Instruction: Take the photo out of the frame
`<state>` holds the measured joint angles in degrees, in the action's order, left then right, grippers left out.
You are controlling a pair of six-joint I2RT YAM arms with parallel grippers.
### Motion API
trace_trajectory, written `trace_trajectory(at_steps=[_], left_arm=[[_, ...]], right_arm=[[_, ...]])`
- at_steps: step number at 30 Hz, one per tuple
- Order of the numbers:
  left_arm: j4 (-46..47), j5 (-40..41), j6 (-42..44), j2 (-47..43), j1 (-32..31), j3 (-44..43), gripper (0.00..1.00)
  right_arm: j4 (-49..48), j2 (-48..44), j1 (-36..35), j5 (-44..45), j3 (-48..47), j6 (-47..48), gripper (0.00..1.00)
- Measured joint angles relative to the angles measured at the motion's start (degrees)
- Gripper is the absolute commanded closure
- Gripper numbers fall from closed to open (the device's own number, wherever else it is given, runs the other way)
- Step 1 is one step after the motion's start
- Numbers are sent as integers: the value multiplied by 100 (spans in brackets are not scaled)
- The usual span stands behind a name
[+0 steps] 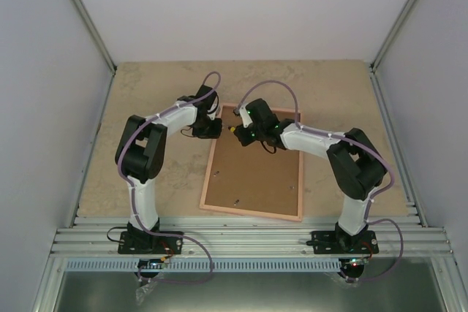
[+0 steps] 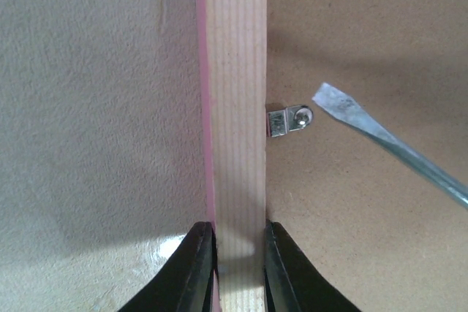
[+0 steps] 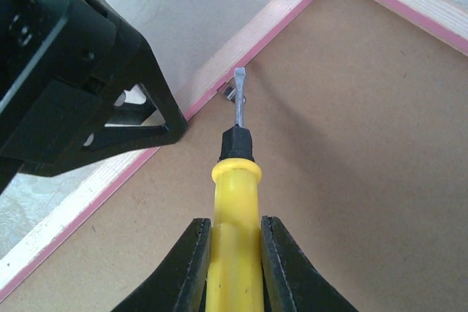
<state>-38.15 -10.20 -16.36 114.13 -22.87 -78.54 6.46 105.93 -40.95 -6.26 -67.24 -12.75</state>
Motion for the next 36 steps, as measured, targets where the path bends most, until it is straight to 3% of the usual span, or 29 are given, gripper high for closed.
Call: trace_trajectory(at_steps=[36], left_arm=[[33,2,0,-22,-2,39,86]], right_arm=[[1047,625,81,-468,-994,378,100]])
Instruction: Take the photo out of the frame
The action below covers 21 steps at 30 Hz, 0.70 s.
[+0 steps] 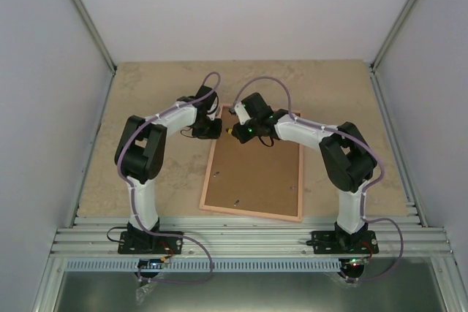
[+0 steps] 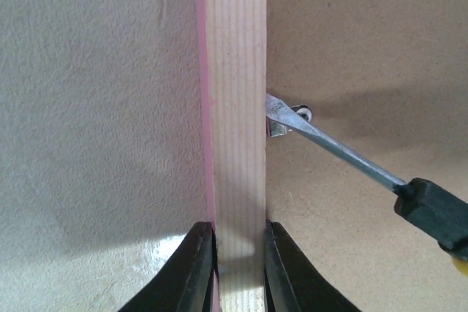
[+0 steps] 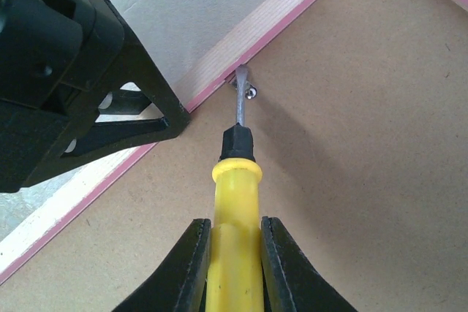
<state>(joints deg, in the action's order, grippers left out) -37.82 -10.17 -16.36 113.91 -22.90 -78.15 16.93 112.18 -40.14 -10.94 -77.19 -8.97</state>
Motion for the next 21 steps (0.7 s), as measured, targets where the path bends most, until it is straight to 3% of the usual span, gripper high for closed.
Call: trace_trajectory(at_steps=[21], left_arm=[[-13,-2,-15,-249,-9,339,87]], right_arm=[[691,151,114,-581,-420,247,100]])
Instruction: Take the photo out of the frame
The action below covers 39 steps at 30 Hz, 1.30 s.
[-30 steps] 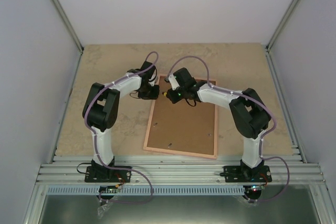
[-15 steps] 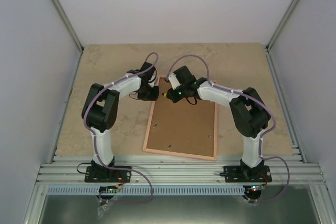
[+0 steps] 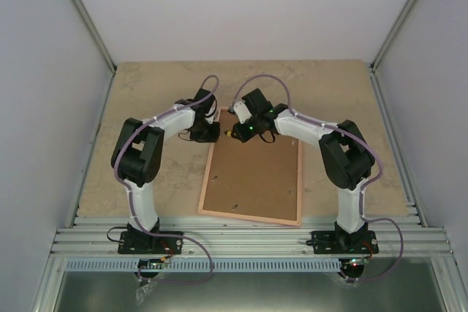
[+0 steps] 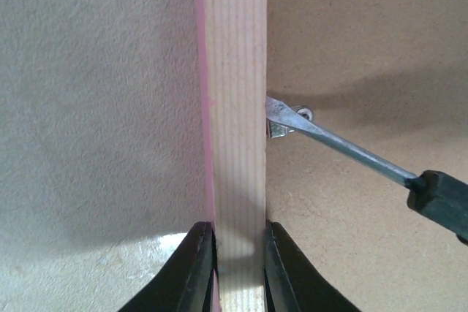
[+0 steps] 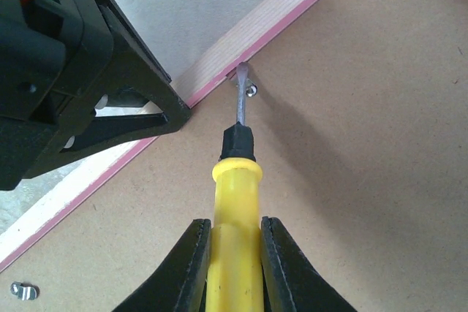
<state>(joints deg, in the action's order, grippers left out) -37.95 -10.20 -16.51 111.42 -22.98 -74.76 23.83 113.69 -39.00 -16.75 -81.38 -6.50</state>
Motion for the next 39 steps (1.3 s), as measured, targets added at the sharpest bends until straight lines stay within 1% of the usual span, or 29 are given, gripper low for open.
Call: trace_trajectory(at_steps=[12,21,25,29,33,39], left_arm=[[-17,-4,-22,-103,0,133,86],[26,-26,-63,-221,-2,273,68],[118,-74,-127,-415,-31,433,63],[205,-157,-177,-588,-39,702,62],[249,-232,-225,-605,-39,929,62],[348,-295,-269,-638,-39,1001,77]], right_arm=[[138,37,57,-258,-37,354,100],[125,-4,55,-321,17,389,100],[15,-155,28,-332,234,284,100],[0,-258,17,-313,310,195,100],[-9,-258,17,-284,310,122,100],[-28,-258,20,-181,310,20,100]])
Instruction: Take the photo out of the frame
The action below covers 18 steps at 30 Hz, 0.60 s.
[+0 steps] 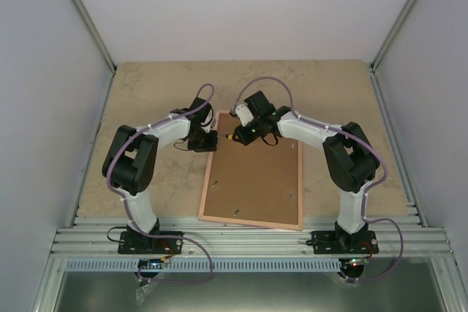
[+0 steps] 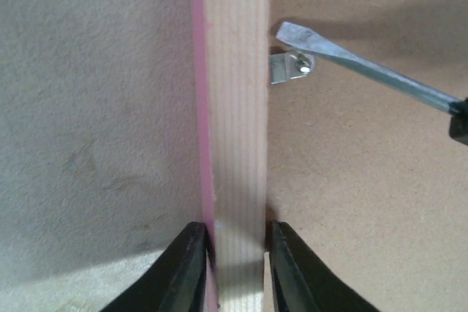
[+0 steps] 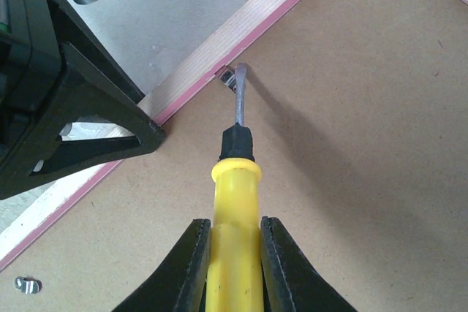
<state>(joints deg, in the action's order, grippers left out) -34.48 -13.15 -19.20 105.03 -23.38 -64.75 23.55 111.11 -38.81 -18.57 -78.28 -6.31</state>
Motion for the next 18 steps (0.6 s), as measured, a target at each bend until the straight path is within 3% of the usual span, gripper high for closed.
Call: trace_trajectory(at_steps=[7,18], left_arm=[[11,2,9,-7,7,0,83],[13,7,9,-7,7,0,86]], right_arm=[[-46,11,0,9,-2,-76,99],[42,133,4,-109,-122,11,100]])
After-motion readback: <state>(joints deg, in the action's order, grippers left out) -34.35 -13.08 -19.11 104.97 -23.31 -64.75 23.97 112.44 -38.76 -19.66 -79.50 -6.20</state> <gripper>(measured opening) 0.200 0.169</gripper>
